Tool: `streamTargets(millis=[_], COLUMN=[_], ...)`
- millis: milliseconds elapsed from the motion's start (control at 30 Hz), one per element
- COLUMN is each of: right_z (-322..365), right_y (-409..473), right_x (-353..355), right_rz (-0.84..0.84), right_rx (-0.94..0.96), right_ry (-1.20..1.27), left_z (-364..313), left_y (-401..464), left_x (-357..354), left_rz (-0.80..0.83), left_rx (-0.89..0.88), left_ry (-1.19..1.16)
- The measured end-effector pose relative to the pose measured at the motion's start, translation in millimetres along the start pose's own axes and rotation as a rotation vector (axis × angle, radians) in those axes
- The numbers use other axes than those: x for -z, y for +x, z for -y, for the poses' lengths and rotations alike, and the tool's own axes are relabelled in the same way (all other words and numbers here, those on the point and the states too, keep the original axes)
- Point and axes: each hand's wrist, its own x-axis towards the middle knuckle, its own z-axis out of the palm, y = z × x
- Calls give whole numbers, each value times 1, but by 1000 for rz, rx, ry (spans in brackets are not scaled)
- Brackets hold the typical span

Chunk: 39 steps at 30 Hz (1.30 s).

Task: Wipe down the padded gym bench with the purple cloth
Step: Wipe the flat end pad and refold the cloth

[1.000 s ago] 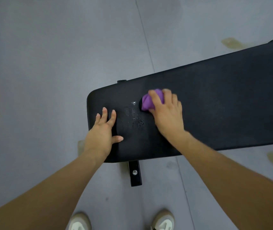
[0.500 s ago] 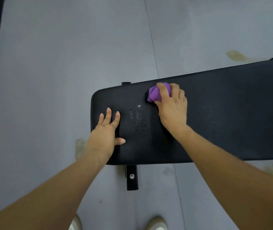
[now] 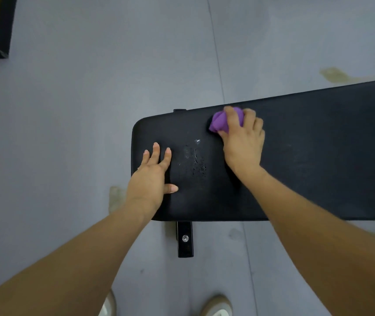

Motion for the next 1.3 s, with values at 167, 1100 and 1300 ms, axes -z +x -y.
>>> streamTargets(millis=[167,1100,1300], right_z=[1,59,18], right_y=[-75,-18,6], right_x=[-1,-16,2], right_rz=[39,39,156], right_rx=[445,21,263], right_ry=[2,-64,-157], left_z=[-2,4,7], left_y=[0,2,-2], left_x=[1,-3,-2], left_rz=[6,-48,-64], left_rx=[9,-42,-65], left_ry=[1,31,0])
